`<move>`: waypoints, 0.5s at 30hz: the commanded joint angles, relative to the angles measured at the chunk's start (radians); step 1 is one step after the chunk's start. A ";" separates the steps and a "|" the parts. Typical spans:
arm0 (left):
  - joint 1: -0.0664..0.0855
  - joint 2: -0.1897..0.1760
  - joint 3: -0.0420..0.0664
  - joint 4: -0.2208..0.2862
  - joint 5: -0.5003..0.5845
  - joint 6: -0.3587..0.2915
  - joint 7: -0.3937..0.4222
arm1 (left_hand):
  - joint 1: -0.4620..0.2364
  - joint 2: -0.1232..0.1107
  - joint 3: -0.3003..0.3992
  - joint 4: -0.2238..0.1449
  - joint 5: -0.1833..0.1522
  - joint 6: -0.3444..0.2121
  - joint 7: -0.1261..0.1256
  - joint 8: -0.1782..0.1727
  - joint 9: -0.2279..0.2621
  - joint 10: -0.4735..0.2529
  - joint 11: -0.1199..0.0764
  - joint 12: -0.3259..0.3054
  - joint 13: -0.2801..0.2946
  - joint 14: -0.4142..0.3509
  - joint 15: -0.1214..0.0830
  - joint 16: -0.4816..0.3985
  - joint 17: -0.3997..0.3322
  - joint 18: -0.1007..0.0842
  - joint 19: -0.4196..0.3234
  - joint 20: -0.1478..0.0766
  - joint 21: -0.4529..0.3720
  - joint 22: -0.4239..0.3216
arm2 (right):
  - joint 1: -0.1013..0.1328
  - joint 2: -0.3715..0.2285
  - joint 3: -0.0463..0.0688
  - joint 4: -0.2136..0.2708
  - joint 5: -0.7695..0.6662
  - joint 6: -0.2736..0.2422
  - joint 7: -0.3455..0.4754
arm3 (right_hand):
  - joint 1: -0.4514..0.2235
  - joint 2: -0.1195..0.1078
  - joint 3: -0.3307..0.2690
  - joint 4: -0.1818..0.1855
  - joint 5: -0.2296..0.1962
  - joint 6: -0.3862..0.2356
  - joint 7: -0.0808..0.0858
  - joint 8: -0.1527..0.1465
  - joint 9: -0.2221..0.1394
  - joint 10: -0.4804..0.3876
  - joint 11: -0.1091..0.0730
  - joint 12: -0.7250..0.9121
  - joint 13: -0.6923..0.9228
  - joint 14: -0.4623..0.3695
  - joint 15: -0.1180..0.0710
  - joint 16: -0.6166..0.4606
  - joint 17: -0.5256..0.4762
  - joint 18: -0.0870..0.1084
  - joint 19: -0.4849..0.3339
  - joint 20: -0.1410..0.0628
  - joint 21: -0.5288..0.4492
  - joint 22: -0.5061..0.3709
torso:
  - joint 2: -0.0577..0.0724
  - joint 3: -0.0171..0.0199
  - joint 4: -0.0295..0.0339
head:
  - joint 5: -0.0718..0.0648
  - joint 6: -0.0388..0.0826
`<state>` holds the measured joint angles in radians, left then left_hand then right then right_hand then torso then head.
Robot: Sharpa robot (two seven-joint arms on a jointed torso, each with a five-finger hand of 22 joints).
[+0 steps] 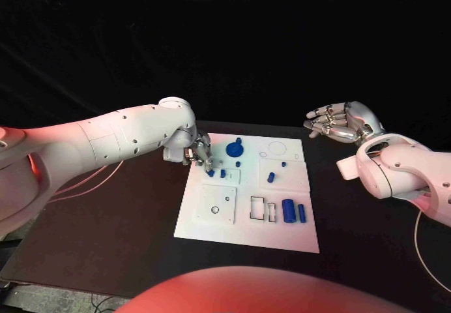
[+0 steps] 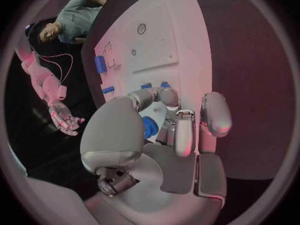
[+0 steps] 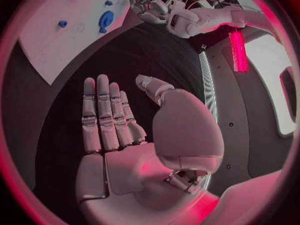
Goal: Assemble the parts on the task board
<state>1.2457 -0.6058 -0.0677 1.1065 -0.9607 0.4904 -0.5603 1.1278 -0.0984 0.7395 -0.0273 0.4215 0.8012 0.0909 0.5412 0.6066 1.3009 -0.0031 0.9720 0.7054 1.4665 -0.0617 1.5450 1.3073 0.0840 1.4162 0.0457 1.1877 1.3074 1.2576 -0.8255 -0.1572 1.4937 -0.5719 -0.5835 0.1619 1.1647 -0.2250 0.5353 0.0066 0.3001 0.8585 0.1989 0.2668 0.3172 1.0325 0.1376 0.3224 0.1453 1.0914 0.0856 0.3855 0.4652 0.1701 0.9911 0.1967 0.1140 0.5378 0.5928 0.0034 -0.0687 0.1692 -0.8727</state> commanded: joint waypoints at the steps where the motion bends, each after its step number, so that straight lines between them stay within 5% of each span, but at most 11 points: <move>1: -0.004 0.004 -0.002 0.002 0.014 -0.003 -0.004 | -0.008 0.009 0.001 -0.010 -0.003 0.014 -0.005 -0.006 0.005 -0.001 0.007 0.003 0.003 0.091 0.007 0.000 0.195 -0.006 0.000 0.008 -0.005 0.158 | 0.000 0.000 0.000 0.001 -0.008 0.015 0.004 | -0.003 0.003 0.001 -0.006 0.006 -0.003 0.002 0.004 -0.001 0.006 0.001 -0.005 -0.001 0.003 0.002 -0.005 0.001 0.012 0.002 0.007 -0.006 -0.001 | 0.000 -0.0003 0.0005 | 0.000 0.000; 15: -0.004 0.004 -0.002 0.003 0.027 -0.014 -0.002 | -0.006 0.014 -0.014 -0.014 -0.005 0.043 -0.011 -0.014 -0.003 0.003 0.003 0.009 0.011 0.092 0.004 0.000 0.197 -0.006 0.000 0.008 -0.005 0.158 | 0.000 -0.001 0.000 0.001 -0.008 0.017 0.004 | -0.004 0.003 0.000 -0.007 0.005 -0.004 0.002 0.004 -0.001 0.006 0.002 -0.005 -0.002 0.003 0.003 -0.006 0.002 0.012 0.002 0.007 -0.006 -0.002 | 0.000 -0.0002 0.0009 | -0.001 0.000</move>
<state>1.2460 -0.6060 -0.0679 1.1066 -0.9497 0.4828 -0.5644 1.1197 -0.0909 0.7266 -0.0385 0.4213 0.8161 0.1040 0.5257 0.6014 1.3009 -0.0031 0.9765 0.7161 1.4650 -0.0602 1.5450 1.3081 0.0839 1.4161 0.0456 1.1877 1.3074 1.2576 -0.8261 -0.1572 1.4938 -0.5719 -0.5820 0.1617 1.1647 -0.2250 0.5354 0.0068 0.3001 0.8585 0.1988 0.2667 0.3172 1.0325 0.1376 0.3224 0.1454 1.0914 0.0856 0.3855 0.4661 0.1701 0.9911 0.1967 0.1140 0.5368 0.5928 0.0030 -0.0679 0.1685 -0.8727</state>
